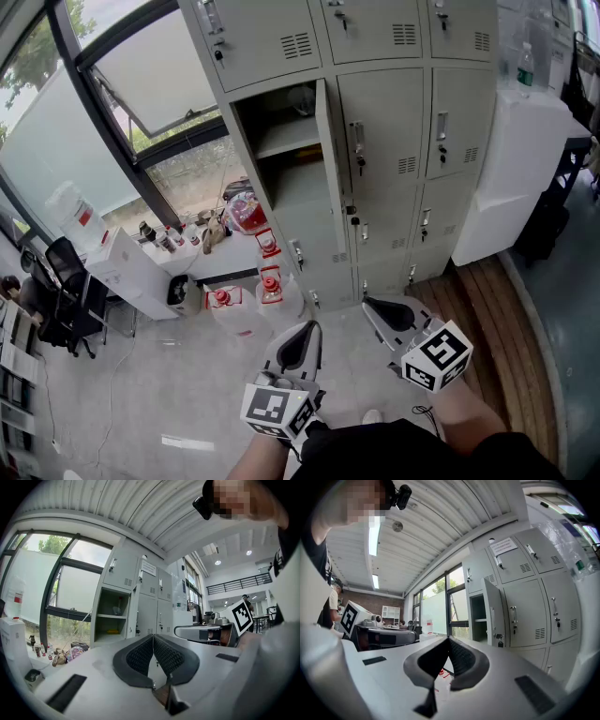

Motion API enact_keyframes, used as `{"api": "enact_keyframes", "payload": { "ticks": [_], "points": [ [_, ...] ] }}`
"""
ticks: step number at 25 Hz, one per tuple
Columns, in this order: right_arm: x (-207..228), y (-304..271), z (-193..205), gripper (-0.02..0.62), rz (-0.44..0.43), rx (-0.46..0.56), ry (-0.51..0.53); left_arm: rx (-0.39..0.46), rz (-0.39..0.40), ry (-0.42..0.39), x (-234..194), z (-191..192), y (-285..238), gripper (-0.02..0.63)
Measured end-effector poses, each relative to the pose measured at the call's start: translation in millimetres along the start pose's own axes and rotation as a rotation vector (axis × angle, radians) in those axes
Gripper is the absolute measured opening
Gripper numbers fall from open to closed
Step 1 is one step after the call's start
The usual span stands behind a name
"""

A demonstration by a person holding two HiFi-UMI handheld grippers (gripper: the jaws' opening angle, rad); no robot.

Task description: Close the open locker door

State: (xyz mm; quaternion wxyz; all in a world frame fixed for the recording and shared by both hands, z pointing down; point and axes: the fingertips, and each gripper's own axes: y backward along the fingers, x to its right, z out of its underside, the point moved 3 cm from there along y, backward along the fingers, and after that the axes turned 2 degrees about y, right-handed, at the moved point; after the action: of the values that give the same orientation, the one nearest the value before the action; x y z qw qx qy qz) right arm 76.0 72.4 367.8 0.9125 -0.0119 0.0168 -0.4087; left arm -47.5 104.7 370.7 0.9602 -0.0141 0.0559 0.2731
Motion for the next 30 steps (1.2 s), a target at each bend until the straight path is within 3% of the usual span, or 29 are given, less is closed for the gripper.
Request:
{"api": "enact_keyframes", "payload": {
  "ticks": [4,22,30],
  "points": [
    [-3.8,0.9,-2.3,0.054,-0.004,0.000,0.000,0.001,0.006,-0.032,-3.5,1.5,3.8,0.017],
    [-5.4,-34.3,-10.8,0.054,-0.034,0.018,-0.015,-0.056,-0.017,-0.007,-33.7,-6.3,-0.7,0.018],
    [2.0,-65.8,-14.5,0.054,0.001,0.012,-0.021,-0.018,0.022,-0.012,-67.4,-13.0,-14.9,0.017]
  ]
}}
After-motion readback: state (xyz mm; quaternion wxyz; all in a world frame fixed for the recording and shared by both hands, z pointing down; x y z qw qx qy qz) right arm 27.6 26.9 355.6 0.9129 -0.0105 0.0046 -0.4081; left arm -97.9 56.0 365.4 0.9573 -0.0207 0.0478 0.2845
